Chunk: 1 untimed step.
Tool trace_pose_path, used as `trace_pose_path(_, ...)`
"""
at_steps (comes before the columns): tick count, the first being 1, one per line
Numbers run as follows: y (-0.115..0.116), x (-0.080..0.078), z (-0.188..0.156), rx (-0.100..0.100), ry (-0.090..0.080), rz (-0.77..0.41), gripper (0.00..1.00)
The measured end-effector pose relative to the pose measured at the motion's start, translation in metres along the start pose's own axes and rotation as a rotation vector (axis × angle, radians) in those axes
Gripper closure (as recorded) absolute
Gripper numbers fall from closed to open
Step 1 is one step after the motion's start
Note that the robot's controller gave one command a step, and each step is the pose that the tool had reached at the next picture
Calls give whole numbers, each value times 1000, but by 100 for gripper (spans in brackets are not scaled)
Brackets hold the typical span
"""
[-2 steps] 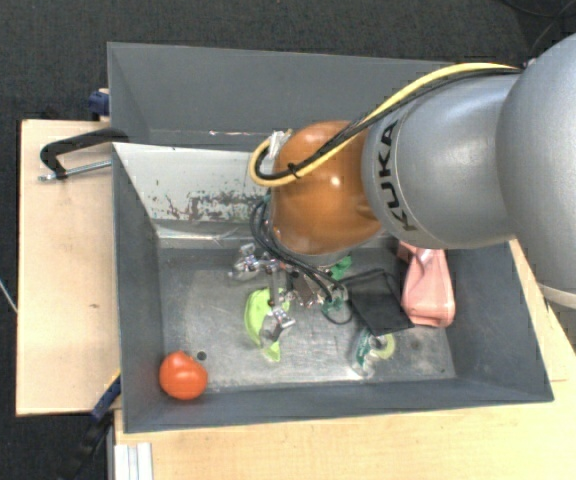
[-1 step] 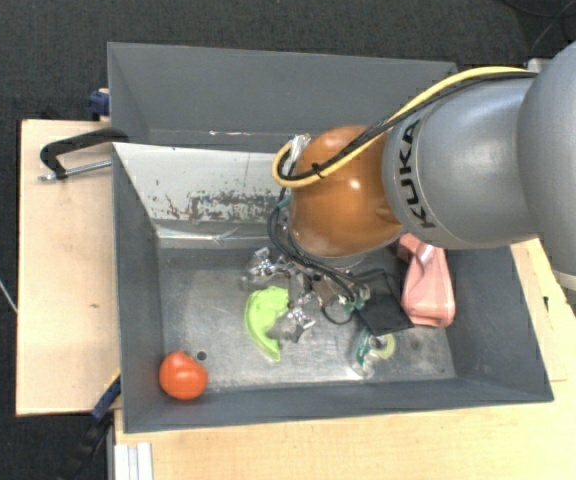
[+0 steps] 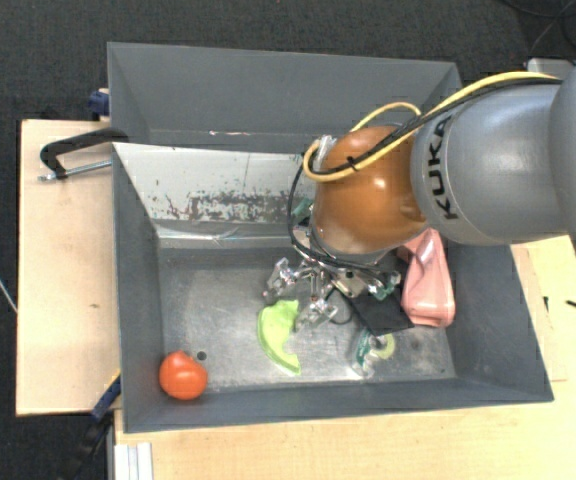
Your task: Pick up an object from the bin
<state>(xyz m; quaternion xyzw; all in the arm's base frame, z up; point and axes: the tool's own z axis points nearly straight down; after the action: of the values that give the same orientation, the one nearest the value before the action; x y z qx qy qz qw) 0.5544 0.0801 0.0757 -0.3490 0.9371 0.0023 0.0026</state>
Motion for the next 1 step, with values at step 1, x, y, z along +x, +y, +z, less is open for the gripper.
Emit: trace_pose_path(1,0,0,0,0,0,0,100)
